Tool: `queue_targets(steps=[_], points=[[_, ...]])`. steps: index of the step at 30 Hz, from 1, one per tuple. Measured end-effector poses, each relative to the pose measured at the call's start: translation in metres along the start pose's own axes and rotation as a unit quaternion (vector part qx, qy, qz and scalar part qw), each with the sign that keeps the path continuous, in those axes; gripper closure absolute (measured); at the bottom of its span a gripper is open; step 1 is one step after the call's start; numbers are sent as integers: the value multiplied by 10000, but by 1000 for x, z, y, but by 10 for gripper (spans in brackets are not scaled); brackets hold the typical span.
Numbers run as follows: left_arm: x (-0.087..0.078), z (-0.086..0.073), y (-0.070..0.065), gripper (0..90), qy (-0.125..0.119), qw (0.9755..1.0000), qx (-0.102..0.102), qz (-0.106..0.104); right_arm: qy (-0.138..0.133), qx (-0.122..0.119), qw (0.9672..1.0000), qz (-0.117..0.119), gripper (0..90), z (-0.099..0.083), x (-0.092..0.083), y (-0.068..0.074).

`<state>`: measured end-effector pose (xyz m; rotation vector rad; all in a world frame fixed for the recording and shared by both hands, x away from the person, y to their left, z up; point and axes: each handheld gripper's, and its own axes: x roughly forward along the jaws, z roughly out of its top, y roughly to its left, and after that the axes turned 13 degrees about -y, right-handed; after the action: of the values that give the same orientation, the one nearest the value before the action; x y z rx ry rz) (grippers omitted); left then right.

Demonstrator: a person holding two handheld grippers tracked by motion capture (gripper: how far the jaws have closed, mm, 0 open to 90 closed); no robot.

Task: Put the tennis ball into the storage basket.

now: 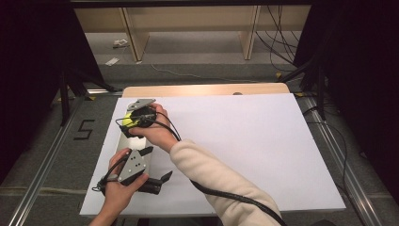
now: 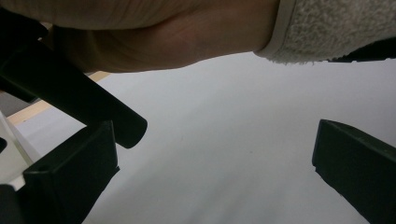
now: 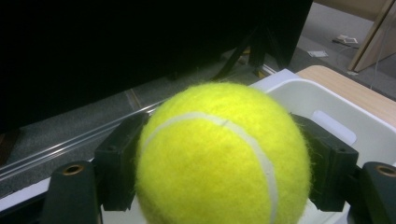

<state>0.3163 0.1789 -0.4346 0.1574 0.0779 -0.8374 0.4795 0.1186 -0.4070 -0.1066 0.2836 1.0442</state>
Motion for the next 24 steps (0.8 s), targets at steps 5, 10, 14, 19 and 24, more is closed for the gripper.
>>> queue_targets(steps=[5, 10, 14, 19, 24], points=[[0, 0, 0, 0, -1, 10000, -13, 7, 32, -38, 10000, -26, 266, -2, 0, 2], [0, 0, 0, 0, -1, 10000, -13, 7, 70, -57, 10000, -32, 266, -5, 2, 3], [0, 0, 0, 0, 0, 10000, 4, 1, 93, -71, 9999, -36, 265, -7, 4, 3], [0, 0, 0, 0, -2, 10000, -16, 15, 129, -74, 9999, -22, 265, -9, 8, 4], [-1, 0, 0, 0, 1, 10000, -16, 20, 155, -58, 9999, -27, 264, -13, 10, 5]])
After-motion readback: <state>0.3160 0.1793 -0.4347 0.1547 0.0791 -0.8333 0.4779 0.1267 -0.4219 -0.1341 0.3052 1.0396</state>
